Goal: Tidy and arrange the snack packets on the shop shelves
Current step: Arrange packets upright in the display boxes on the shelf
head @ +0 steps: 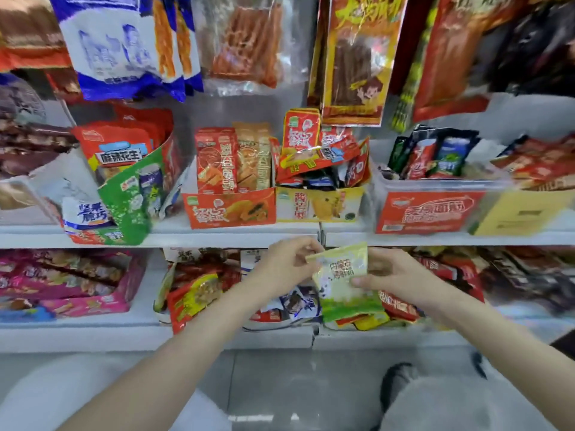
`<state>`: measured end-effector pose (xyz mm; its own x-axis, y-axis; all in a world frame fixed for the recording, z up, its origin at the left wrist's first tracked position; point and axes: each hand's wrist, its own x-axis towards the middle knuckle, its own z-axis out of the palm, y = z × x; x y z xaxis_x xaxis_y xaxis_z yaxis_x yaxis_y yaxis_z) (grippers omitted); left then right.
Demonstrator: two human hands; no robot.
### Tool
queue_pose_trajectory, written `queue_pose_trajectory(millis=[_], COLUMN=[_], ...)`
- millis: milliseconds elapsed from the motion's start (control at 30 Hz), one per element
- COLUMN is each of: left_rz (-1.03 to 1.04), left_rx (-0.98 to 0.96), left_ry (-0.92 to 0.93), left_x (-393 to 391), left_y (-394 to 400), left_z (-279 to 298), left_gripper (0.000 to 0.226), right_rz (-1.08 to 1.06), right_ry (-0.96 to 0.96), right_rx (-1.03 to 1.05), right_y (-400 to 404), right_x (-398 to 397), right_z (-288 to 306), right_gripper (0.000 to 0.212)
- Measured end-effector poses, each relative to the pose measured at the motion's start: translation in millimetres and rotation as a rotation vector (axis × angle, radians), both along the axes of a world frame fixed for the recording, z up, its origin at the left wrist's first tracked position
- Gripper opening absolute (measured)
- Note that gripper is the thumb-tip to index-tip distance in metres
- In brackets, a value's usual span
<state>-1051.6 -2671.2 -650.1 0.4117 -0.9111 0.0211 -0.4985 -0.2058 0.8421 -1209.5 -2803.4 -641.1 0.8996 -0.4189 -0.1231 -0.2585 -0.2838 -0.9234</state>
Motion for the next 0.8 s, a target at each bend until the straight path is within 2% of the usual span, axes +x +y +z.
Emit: queue_pose_trajectory(millis=[100,167,233,300,333,367,433,500,633,800], left_rz=[-0.089,-0.091,-0.117,-0.164,-0.197,-0.233,-0.291,-0.309,-0.247,-0.263], left_rx=[0.105,0.188,0.264,0.333,0.362,0.384,0.443,0.478,0.444,0.469], left_ry=[-0.148,-0.211,-0.212,-0.294,-0.351,-0.391,-0.393,-0.336,-0.161,-0.102], left_x=[-19.2,-25.5,-26.9,-25.6,-24.4,-23.3,-22.5,-22.8,-24.7,-25.3], left_y=[-28.1,-41.0,-48.8,-53.8,-56.3,-58.0,-60.7,-63.3,-69.0,-62.6], left_z=[-24.4,-43.7,-63.4,-80.3,-87.9,-94.9,-107.0,-117.0,-126.3,-132.9], left_gripper=[0.008,0.012,0.019,0.027,0.032,0.038,0.049,0.056,0.059,0.06], right_rz=[-0.087,-0.185,-0.322,-0.435,-0.462,-0.47,-0.452,-0.422,-0.307,-0.014], right_ry=[0.102,0.194,0.187,0.131,0.11,0.085,0.062,0.013,-0.091,0.088], right_rx=[-0.108,-0.198,-0.142,-0.123,-0.165,-0.206,-0.297,-0.418,-0.61,-0.795], right_y=[-16.4,-34.7,-50.0,-58.1,-60.1,-61.5,-63.3,-66.2,-71.3,-84.0], right_x=[-18.0,-36.5,-56.9,-73.9,-79.0,-80.7,-76.7,-63.6,-19.3,29.6], right_z=[-33.0,-50.7,-61.4,-69.9,-72.8,-75.2,-76.9,-78.6,-85.3,-115.4], right_gripper=[0.016,0.005,0.02,0.041,0.044,0.039,0.02,0.011,0.021,0.025])
